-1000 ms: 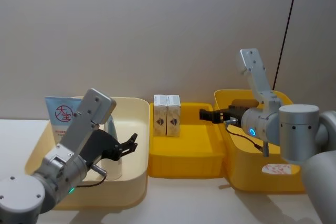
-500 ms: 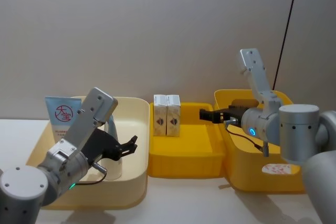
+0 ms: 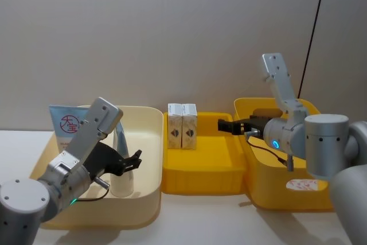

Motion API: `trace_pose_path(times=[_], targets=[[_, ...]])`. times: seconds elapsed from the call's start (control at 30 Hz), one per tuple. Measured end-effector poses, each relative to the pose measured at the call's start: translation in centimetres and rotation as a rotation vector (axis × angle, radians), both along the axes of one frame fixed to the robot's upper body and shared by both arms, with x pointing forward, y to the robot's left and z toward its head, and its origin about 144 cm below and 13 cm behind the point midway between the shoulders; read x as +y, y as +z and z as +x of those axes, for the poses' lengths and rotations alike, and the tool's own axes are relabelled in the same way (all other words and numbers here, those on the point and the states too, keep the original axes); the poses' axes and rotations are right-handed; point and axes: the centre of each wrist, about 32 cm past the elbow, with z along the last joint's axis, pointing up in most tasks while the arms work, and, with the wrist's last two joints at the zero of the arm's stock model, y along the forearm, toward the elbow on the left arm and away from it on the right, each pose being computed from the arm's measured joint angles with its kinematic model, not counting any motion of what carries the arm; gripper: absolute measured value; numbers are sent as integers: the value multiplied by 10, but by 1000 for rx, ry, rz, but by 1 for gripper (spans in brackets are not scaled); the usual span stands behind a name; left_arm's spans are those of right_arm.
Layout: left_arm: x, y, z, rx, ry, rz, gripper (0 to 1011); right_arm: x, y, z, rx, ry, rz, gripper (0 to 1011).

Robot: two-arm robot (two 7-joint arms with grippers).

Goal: Bimanual collaborative sorting of washing and personal care products

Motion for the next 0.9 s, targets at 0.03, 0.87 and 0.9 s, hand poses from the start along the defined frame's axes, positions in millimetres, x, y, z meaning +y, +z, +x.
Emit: trace_pose_path(times=[0.03, 0.87, 0.9], targets=[[0, 0, 0, 0, 1, 1, 1003, 0, 0, 0, 0, 0, 0, 1001], [1, -1, 10, 29, 8, 23, 1003, 0, 0, 0, 0, 0, 0, 1001], [1, -1, 11, 31, 9, 26, 1003, 0, 0, 0, 0, 0, 0, 1001]])
